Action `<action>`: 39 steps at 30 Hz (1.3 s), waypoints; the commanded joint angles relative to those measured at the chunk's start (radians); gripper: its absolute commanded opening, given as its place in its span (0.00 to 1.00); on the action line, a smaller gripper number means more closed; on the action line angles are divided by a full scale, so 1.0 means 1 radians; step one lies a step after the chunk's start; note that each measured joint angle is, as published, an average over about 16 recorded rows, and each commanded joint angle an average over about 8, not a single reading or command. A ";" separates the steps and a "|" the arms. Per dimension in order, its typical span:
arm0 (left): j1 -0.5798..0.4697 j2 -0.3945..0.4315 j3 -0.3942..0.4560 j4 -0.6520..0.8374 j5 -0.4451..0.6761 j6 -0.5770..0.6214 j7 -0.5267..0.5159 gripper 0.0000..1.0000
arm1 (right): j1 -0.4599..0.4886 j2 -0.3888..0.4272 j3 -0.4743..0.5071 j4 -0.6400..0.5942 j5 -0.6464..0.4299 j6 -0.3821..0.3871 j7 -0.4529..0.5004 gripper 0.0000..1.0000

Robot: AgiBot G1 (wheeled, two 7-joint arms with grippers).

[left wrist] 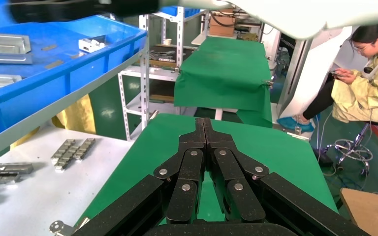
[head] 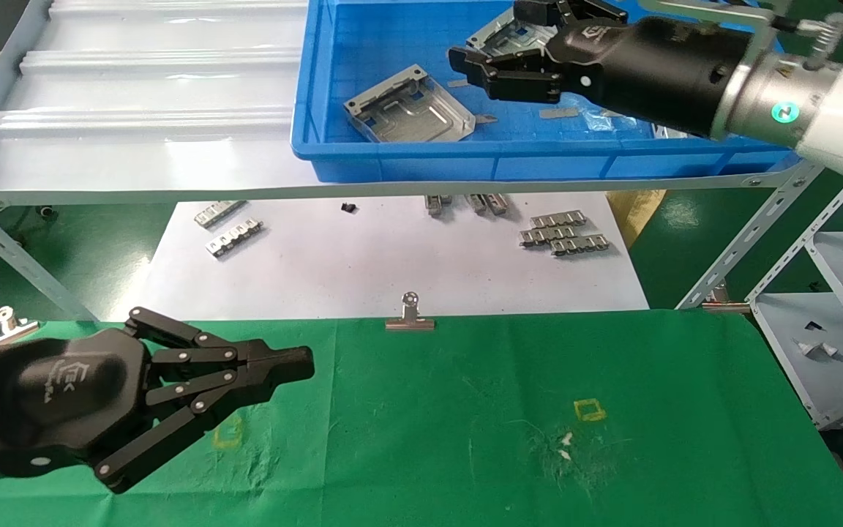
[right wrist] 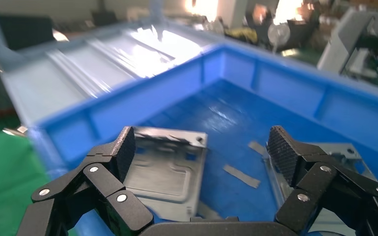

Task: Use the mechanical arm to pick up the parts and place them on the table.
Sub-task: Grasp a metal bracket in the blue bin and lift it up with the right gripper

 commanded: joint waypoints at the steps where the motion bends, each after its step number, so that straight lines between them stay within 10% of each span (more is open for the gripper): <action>1: 0.000 0.000 0.000 0.000 0.000 0.000 0.000 0.95 | 0.070 -0.058 -0.033 -0.102 -0.061 0.042 -0.005 0.46; 5: 0.000 0.000 0.000 0.000 0.000 0.000 0.000 1.00 | 0.170 -0.142 -0.083 -0.279 -0.145 0.087 -0.015 0.00; 18: 0.000 0.000 0.000 0.000 0.000 0.000 0.000 1.00 | 0.293 -0.298 -0.134 -0.559 -0.226 0.224 -0.064 0.00; 39: 0.000 0.000 0.000 0.000 0.000 0.000 0.000 1.00 | 0.257 -0.312 -0.145 -0.538 -0.191 0.279 -0.033 0.00</action>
